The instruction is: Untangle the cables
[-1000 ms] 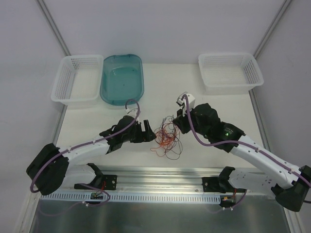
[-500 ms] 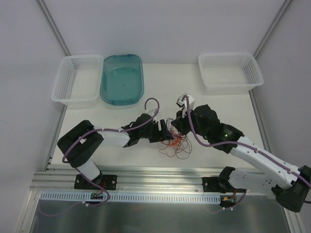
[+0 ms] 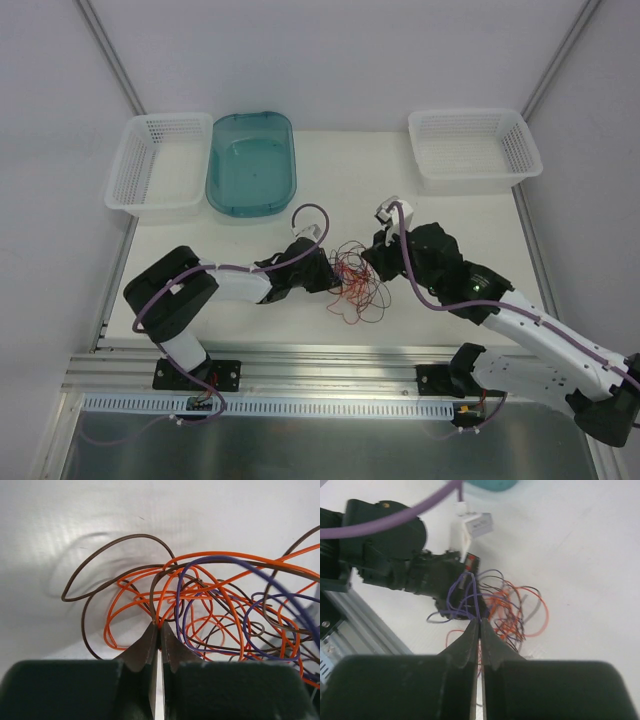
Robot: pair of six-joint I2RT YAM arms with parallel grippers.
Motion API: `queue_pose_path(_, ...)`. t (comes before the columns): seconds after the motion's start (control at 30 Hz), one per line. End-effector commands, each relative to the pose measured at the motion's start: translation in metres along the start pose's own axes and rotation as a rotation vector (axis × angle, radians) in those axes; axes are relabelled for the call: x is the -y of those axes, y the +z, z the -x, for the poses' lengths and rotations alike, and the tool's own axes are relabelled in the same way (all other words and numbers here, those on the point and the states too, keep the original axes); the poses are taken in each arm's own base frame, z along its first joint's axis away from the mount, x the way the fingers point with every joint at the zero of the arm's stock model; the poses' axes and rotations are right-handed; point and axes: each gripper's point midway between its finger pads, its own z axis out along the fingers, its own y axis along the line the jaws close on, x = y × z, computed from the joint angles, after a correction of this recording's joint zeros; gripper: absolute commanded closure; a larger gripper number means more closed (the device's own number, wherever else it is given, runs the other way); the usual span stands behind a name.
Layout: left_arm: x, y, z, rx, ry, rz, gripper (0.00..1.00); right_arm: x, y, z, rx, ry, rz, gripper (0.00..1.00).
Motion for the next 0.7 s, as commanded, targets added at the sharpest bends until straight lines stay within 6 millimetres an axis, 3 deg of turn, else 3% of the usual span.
queue_pose_path(0.0,-0.028,-0.024,0.030,0.138,0.095,0.194,1.00,0.025,-0.030,0.021,0.085,-0.002,-0.133,0.99)
queue_pose_path(0.03,-0.045,-0.031,0.033,0.155,0.112,0.280,1.00,0.039,-0.039,0.028,0.110,0.000,-0.206,0.99)
queue_pose_path(0.17,-0.080,-0.060,0.050,0.218,0.073,0.372,1.00,0.074,-0.075,0.031,0.138,0.022,-0.389,0.99)
queue_pose_path(0.33,-0.120,-0.093,0.053,0.255,0.039,0.466,1.00,0.116,-0.112,0.021,0.146,0.084,-0.603,0.99)
queue_pose_path(0.53,-0.137,-0.141,0.067,0.360,0.031,0.516,1.00,0.146,-0.143,0.013,0.158,0.152,-0.765,0.99)
queue_pose_path(0.67,-0.150,-0.159,0.065,0.376,0.018,0.549,1.00,0.158,-0.164,0.017,0.188,0.178,-0.854,0.99)
